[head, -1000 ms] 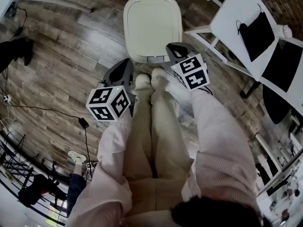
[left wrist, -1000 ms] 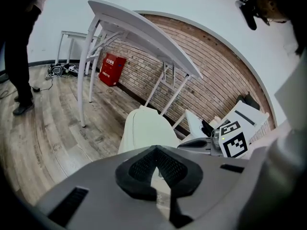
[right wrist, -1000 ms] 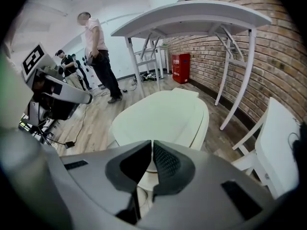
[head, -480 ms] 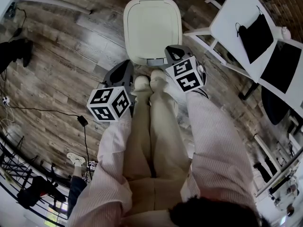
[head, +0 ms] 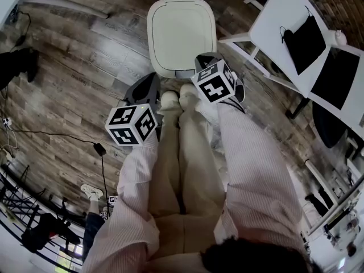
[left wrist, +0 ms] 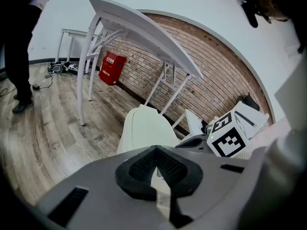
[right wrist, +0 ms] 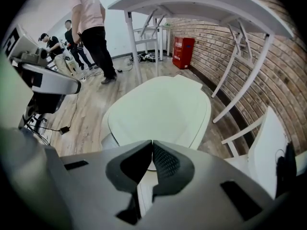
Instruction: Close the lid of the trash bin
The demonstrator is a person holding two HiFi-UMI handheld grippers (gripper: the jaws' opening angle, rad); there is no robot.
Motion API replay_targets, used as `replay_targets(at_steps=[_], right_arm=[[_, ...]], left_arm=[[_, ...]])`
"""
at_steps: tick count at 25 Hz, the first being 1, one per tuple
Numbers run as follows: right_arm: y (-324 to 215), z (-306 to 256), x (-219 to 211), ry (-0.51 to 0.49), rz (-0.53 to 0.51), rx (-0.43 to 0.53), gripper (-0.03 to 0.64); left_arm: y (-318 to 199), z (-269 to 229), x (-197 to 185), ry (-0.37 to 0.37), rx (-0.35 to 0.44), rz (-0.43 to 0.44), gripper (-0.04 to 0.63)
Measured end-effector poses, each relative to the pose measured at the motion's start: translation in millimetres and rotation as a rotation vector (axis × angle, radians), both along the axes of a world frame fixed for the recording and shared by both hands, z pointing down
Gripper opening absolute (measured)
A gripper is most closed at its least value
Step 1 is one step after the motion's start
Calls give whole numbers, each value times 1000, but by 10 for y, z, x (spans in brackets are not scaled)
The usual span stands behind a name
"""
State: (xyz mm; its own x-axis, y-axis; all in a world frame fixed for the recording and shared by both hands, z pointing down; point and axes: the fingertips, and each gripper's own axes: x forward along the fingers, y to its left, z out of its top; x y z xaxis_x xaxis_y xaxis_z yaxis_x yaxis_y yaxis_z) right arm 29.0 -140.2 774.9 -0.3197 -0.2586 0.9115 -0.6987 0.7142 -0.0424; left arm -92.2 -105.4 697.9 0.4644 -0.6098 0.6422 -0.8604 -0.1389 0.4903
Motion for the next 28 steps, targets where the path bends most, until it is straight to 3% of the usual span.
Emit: replay_targets(at_steps=[10, 16, 28], right_arm=[[2, 0, 27, -22, 44, -27, 9], [-54, -217, -33, -207, 132, -21, 3], [-31, -1104, -231, -412, 201, 29, 4]], left_arm=[[-29, -103, -4, -12, 0, 2, -8], [-53, -260, -20, -16, 2, -4, -8], [-166, -924, -125, -12, 76, -24, -8]])
